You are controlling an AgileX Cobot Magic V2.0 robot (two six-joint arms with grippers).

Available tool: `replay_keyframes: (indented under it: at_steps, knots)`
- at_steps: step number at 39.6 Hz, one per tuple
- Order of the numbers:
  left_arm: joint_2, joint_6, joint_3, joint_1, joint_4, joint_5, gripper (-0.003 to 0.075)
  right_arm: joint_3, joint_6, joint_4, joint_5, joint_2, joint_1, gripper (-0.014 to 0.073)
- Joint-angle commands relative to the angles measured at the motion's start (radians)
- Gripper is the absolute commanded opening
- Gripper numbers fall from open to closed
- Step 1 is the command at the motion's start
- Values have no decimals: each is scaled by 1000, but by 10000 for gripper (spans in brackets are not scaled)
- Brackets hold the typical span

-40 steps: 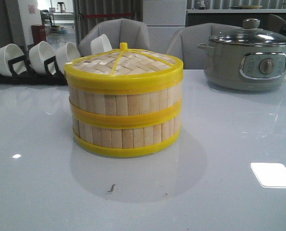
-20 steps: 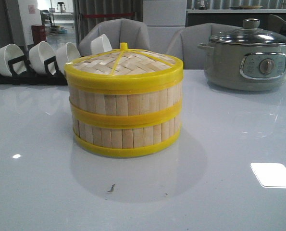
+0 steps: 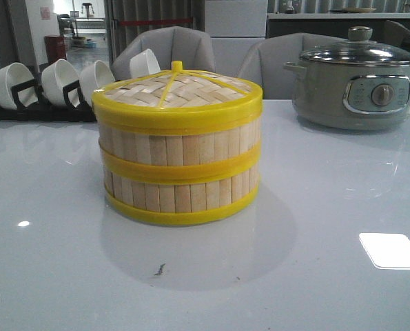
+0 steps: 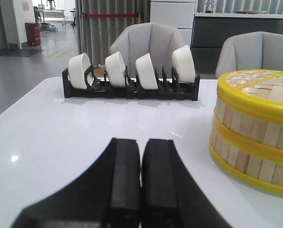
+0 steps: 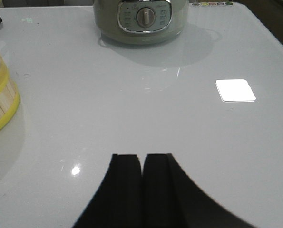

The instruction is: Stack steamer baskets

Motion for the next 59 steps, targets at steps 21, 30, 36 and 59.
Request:
replay_keyframes:
  at_steps: [21, 30, 36, 59]
  knots:
    - [-12, -13, -1, 1, 48, -145, 87, -29, -2, -4, -90, 9, -8, 48]
    - [-14, -85, -1, 1, 169, -133, 87, -29, -2, -4, -90, 9, -8, 48]
    - [-14, -85, -1, 1, 193, -139, 87, -29, -2, -4, -90, 9, -8, 48]
    - [-14, -85, -1, 1, 193, -132, 87, -29, -2, -4, -90, 9, -8, 48]
